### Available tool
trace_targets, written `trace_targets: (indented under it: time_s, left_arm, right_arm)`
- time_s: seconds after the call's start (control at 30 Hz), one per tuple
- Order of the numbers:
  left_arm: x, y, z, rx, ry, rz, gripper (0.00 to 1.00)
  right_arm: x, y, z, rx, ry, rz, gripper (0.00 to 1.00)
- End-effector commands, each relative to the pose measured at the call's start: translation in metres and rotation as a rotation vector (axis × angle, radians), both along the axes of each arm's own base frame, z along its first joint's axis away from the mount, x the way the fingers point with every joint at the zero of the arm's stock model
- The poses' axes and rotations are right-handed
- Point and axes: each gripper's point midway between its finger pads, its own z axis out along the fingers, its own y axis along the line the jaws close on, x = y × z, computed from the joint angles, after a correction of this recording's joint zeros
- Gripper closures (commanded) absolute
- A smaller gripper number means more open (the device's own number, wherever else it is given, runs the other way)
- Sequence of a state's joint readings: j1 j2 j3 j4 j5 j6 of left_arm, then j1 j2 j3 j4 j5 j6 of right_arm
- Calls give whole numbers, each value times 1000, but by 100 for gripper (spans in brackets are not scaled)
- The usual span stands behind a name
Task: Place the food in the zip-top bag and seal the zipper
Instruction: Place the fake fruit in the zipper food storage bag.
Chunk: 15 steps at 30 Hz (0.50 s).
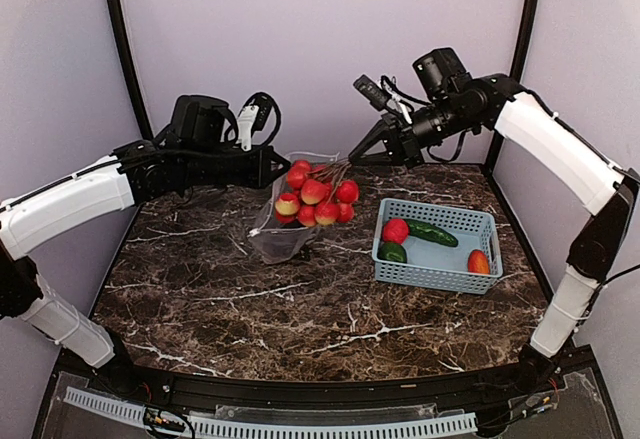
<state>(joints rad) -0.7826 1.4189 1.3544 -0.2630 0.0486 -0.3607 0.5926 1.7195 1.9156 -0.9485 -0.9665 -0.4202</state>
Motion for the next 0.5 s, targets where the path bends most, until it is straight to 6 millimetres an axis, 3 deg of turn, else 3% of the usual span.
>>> trace_targets:
  time_s: [0.0,0.17,0.47]
  left_arm:
    - [-4,-2,0,-29,16,-17,99]
    - [-3,-6,0,-43,22,-23,99]
    - [-7,-10,-8,-42,49,-53,99]
  right_arm:
    - [-23,17,8,-55,-138,10,100]
    - [-31,36,-3,-124,-230,21,100]
    - [-23,40,24,-94,-342,-14,100]
